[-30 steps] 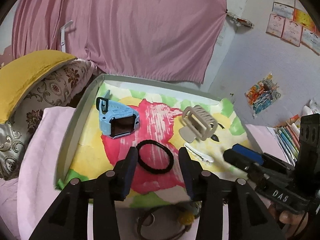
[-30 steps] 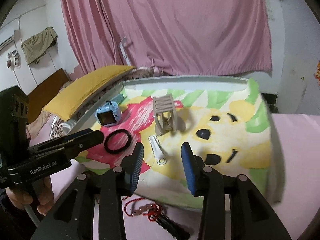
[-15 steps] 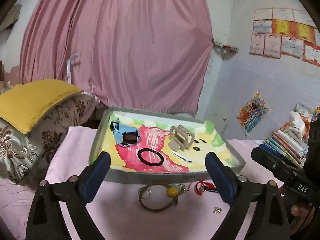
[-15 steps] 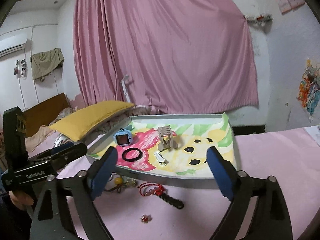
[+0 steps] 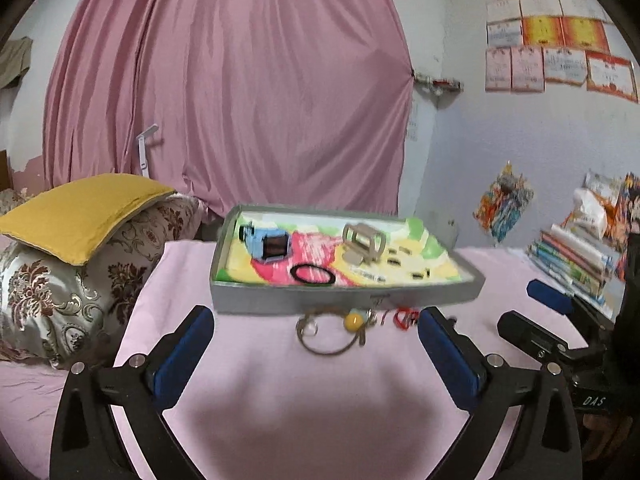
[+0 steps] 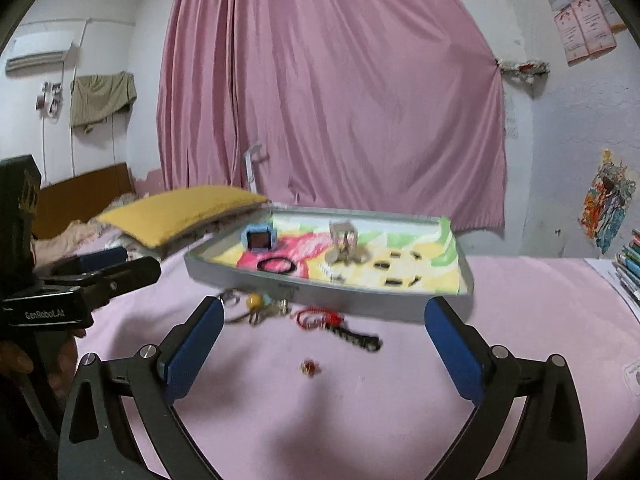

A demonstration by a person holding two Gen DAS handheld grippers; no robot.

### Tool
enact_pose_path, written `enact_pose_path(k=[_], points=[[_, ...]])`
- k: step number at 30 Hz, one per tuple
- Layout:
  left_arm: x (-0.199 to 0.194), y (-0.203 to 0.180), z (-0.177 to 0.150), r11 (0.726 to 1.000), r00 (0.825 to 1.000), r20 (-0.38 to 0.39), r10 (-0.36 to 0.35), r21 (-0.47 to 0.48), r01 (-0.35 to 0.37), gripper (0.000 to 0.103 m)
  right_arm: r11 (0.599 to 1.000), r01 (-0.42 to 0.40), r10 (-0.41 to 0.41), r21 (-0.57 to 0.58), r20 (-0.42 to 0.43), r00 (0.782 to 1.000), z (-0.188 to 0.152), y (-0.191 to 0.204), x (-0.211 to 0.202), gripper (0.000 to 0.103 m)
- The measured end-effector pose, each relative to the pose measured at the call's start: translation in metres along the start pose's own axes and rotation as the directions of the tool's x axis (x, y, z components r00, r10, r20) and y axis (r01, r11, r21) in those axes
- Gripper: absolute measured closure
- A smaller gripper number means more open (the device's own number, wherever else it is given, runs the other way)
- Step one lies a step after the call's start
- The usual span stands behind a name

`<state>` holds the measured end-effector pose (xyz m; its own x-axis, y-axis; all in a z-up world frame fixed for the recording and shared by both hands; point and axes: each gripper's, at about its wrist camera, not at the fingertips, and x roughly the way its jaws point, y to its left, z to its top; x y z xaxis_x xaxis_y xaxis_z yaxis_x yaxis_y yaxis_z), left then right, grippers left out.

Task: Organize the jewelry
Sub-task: 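Withdraw both tools from the tray toward the remaining jewelry, then grasp the yellow-bead hair tie with the left tool while the right tool grasps the small red charm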

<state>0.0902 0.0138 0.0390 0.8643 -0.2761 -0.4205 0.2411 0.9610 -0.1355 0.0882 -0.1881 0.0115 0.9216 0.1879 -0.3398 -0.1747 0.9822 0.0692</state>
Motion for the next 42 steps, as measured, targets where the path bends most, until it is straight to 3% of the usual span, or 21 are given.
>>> enact_pose_path(k=[6,10,12,18,24,28,33,37,42], points=[[0.019,0.007,-0.005,1.0,0.991,-0.131,-0.022,0.011,0.023,0.001,0.999,-0.03,0.032,0.015,-0.132,0.991,-0.004,-0.007,0.017,0.005],[0.039,0.012,-0.008,0.999,0.971,-0.233,-0.053,-0.007,0.053,0.003,0.998,-0.054,0.059,0.029,-0.217,0.974,-0.007,-0.007,0.031,0.009],[0.046,0.012,-0.01,0.998,0.961,-0.268,-0.064,-0.009,0.064,0.013,0.998,-0.064,0.068,0.025,-0.249,0.966,-0.008,-0.006,0.036,0.02],[0.075,0.017,-0.011,0.995,0.925,-0.368,-0.095,-0.047,0.084,0.029,0.994,-0.106,0.109,0.027,-0.344,0.933,-0.01,-0.001,0.055,0.051],[0.093,0.02,-0.005,0.992,0.905,-0.406,-0.125,-0.081,0.1,0.046,0.991,-0.132,0.132,0.027,-0.397,0.908,-0.013,0.004,0.067,0.066],[0.102,0.022,-0.001,0.992,0.899,-0.421,-0.122,-0.089,0.093,0.056,0.99,-0.139,0.139,0.029,-0.411,0.901,-0.013,0.005,0.072,0.067],[0.108,0.023,0.003,0.992,0.893,-0.436,-0.116,-0.089,0.085,0.069,0.989,-0.145,0.147,0.036,-0.429,0.891,-0.015,0.005,0.078,0.075],[0.111,0.023,0.005,0.994,0.886,-0.451,-0.105,-0.086,0.074,0.078,0.988,-0.15,0.146,0.024,-0.433,0.89,-0.015,0.008,0.079,0.08],[0.113,0.022,0.004,0.993,0.872,-0.475,-0.117,-0.083,0.088,0.099,0.988,-0.151,0.146,0.022,-0.432,0.89,-0.016,0.008,0.079,0.09]])
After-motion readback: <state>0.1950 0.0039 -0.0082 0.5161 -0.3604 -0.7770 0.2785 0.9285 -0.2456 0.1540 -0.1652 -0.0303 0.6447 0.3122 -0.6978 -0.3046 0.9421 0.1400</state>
